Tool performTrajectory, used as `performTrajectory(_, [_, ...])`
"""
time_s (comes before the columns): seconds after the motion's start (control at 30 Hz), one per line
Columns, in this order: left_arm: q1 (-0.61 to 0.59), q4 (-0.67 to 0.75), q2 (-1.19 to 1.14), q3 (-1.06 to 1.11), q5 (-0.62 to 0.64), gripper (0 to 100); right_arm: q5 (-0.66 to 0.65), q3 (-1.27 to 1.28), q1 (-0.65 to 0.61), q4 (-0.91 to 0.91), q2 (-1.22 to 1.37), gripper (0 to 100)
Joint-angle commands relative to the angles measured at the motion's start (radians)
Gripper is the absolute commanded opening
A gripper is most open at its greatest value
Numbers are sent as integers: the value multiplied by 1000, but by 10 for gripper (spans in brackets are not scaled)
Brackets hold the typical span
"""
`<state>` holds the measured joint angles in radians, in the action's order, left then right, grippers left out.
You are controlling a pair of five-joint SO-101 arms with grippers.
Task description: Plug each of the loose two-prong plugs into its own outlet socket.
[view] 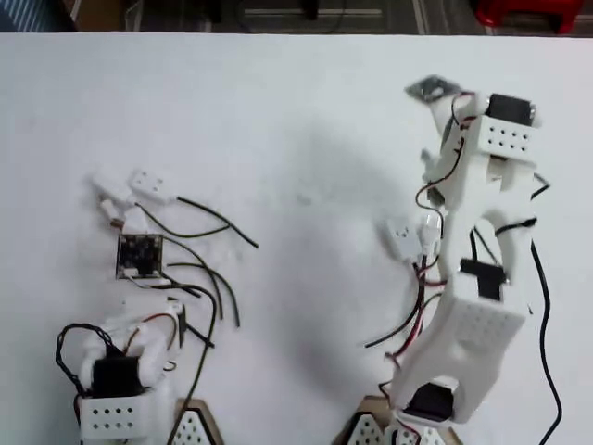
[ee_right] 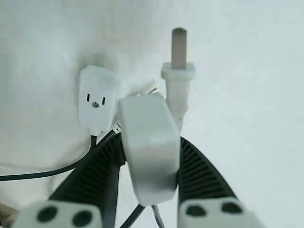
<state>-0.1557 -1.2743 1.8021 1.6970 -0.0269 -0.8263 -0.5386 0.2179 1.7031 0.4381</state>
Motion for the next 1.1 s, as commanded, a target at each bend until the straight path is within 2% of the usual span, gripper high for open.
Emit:
performTrajectory(0.0, [7,-2,4,-3,5,68,26,37,-62,15,-245,19])
performTrajectory(0.23, [7,-2,4,-3,5,68,26,325,-107,15,-389,18])
performTrajectory(0.33, [7,-2,4,-3,5,68,21,463,-35,-4,-386,20])
performTrajectory(0.5, [7,-2,4,-3,5,68,-15,555,171,-176,-289,21])
performTrajectory(0.67, [7,-2,4,-3,5,68,-109,559,283,-277,-70,21])
performTrajectory(0.87, [7,-2,4,-3,5,68,-132,410,397,-315,160,23])
performTrajectory(1.07, [7,-2,4,-3,5,68,-138,218,458,-197,271,163])
